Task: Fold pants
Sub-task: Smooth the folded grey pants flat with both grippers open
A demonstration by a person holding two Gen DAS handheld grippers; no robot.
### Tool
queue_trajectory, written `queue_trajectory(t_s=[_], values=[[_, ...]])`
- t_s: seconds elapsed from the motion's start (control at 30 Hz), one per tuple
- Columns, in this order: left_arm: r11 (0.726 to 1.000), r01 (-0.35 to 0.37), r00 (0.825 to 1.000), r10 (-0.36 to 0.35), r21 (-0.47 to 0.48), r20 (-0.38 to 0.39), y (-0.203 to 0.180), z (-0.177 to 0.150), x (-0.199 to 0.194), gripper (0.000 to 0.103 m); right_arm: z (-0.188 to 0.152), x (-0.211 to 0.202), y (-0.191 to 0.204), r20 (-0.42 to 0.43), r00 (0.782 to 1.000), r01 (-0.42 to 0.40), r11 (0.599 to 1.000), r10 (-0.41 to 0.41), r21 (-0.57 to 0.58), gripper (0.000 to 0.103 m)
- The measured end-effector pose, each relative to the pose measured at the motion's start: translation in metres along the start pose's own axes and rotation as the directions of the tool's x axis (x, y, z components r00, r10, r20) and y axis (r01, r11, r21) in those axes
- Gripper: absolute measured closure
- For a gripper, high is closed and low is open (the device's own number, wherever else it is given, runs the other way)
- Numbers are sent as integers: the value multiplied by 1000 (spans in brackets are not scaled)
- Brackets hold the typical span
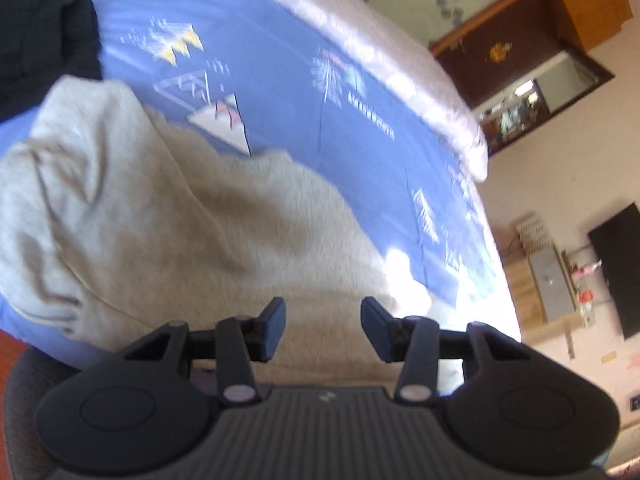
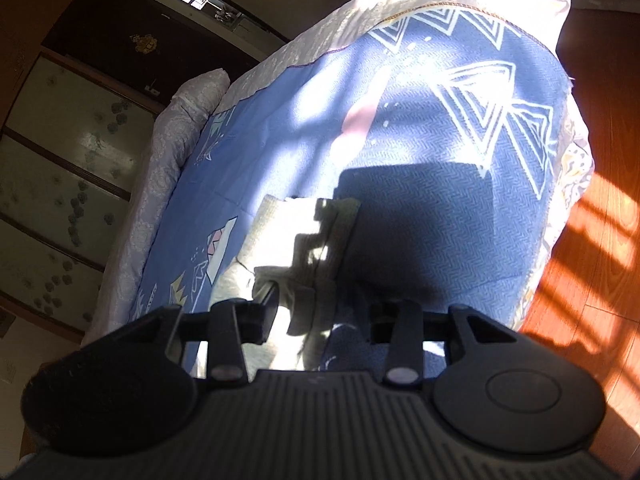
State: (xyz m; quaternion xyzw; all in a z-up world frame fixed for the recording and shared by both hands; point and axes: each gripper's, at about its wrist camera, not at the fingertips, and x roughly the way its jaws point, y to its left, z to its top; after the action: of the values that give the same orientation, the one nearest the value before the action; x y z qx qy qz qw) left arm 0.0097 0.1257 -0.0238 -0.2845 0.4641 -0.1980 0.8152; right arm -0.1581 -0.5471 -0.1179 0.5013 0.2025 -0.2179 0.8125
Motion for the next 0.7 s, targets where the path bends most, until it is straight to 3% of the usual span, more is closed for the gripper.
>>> queue_trajectory(t_s=[0.07, 0.13, 0.23, 0.3, 0.4, 0.5, 0.57, 0.63, 0.7], values=[[1000, -9, 1000, 9, -3, -28, -2, -3, 9, 60, 2, 1, 7, -21, 1000, -2, 1000, 2, -8, 84], [1000, -10, 999, 9, -8, -48, -2, -7, 16, 60, -1, -8, 21, -11, 1000, -15, 998, 15, -59, 87], [1000, -9, 998, 8, -17, -58, 3, -8, 21, 60, -10, -28, 55, -23, 992, -122, 983, 120, -139, 88], [999, -5, 998, 3, -34, -56, 7, -6, 23, 60, -20, -38, 85, -51, 980, -197, 958, 191, -207, 88], [997, 11, 999, -14, -79, -43, 18, -3, 22, 60, -51, -43, 143, -159, 948, -315, 884, 276, -347, 88], [992, 23, 999, -27, -125, -30, 30, -6, 19, 56, -104, -38, 198, -338, 887, -448, 764, 315, -465, 88], [989, 20, 999, -24, -144, -28, 38, -7, 18, 56, -150, -29, 227, -484, 820, -542, 688, 306, -482, 88], [987, 19, 999, -24, -159, -26, 46, -9, 16, 56, -200, -16, 245, -600, 759, -601, 629, 254, -494, 88], [985, 23, 999, -28, -172, -25, 53, -11, 14, 56, -249, 3, 254, -660, 737, -603, 586, 148, -542, 86]])
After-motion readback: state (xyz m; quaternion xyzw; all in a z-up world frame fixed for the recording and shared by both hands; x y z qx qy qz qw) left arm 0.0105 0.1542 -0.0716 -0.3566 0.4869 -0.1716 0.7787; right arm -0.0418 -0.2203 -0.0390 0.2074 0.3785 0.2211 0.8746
